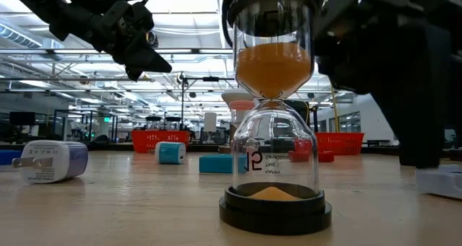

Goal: Pick & Place Office items
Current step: Put the white digital clock into the bottom right red bin

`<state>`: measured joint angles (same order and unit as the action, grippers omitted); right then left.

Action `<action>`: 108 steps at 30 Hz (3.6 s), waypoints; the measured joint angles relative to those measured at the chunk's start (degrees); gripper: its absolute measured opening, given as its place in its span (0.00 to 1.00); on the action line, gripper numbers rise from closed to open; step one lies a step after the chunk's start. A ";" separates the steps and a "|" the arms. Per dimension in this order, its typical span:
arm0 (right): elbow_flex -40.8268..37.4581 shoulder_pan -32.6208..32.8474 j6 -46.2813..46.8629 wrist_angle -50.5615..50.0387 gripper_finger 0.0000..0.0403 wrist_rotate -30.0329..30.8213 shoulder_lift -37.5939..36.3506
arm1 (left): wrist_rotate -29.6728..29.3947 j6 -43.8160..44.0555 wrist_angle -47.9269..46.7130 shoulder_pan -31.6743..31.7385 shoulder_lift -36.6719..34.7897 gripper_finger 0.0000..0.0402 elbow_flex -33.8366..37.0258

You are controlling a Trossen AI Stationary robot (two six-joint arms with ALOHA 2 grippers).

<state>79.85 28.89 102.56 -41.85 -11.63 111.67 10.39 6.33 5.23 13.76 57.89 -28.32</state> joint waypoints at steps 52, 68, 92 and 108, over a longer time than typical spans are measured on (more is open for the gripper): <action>-4.23 13.96 -3.55 -20.78 0.39 4.00 -21.76 | -6.56 -1.08 -0.72 0.13 0.00 0.01 0.00; -17.29 24.00 3.08 -5.35 0.40 4.27 -21.74 | -7.57 0.05 -0.74 0.13 0.00 0.02 0.00; -25.52 25.98 1.73 12.95 0.43 3.91 -21.74 | -9.05 0.13 -0.79 0.13 0.00 0.01 0.00; -25.53 25.98 -1.89 13.29 0.52 -0.67 -21.74 | -11.34 0.04 -0.79 0.13 0.00 0.03 0.00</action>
<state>54.33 54.87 100.67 -28.56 -12.29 89.93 -0.95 6.37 4.45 13.89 57.89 -28.32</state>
